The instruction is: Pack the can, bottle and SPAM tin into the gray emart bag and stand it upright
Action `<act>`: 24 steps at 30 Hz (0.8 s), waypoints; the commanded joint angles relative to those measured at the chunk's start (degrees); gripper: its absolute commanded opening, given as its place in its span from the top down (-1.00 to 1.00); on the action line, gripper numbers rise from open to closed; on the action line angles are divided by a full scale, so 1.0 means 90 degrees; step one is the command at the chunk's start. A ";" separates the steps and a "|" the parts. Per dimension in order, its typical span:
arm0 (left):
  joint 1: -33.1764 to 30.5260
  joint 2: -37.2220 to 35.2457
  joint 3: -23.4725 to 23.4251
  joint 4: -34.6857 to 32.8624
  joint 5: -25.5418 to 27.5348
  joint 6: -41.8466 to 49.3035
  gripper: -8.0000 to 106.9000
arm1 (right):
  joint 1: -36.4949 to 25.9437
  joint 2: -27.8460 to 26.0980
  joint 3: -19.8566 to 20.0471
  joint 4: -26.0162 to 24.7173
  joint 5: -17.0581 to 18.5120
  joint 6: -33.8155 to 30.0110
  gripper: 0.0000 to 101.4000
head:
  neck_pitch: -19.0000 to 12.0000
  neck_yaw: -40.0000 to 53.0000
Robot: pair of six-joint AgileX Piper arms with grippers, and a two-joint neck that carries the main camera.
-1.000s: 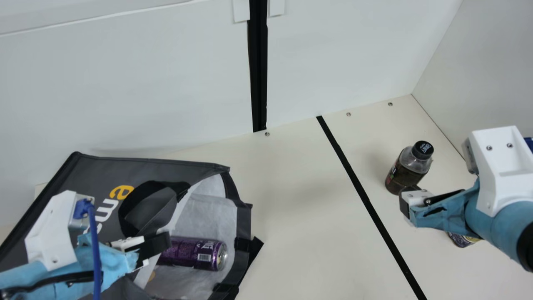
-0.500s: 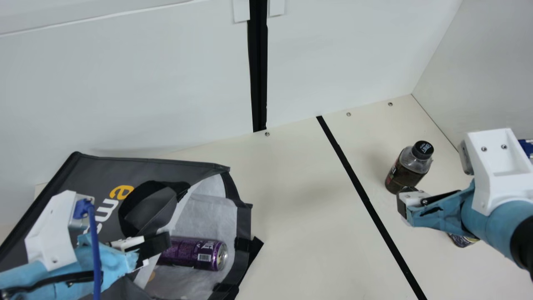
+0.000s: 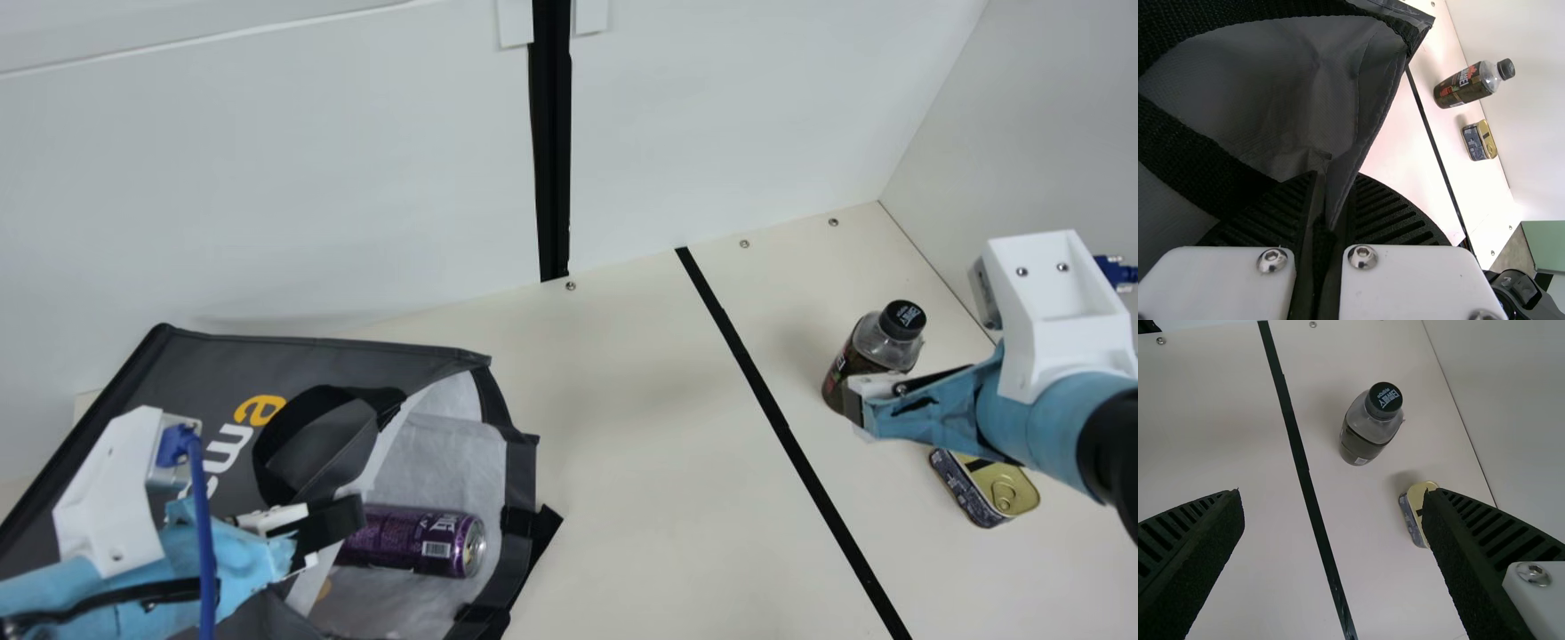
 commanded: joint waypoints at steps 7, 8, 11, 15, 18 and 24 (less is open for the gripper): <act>0.0000 0.0000 0.0000 0.0000 0.0000 0.0000 1.00 | -0.0359 0.0566 -0.0406 0.0216 0.0004 -0.0378 -0.87 | -0.0135 -0.0005; 0.0000 0.0000 0.0000 0.0000 0.0000 0.0000 1.00 | -0.0403 0.0639 -0.0459 0.0241 0.0004 -0.0424 -0.87 | -0.0135 -0.0005; 0.0000 0.0000 0.0000 0.0000 0.0000 0.0000 1.00 | -0.0545 0.0862 -0.0627 0.0322 0.0004 -0.0574 -0.87 | -0.0135 -0.0005; 0.0000 0.0000 0.0000 0.0000 0.0000 0.0000 1.00 | -0.0698 0.1160 -0.0850 0.0407 0.0004 -0.0748 -0.87 | -0.0135 -0.0005; 0.0000 0.0000 0.0000 0.0000 0.0000 0.0000 1.00 | -0.0792 0.1389 -0.1015 0.0466 0.0004 -0.0866 -0.87 | -0.0135 -0.0005; 0.0000 0.0000 0.0000 0.0000 0.0000 0.0000 1.00 | -0.0947 0.1854 -0.1336 0.0586 0.0004 -0.1048 -0.87 | -0.0135 -0.0005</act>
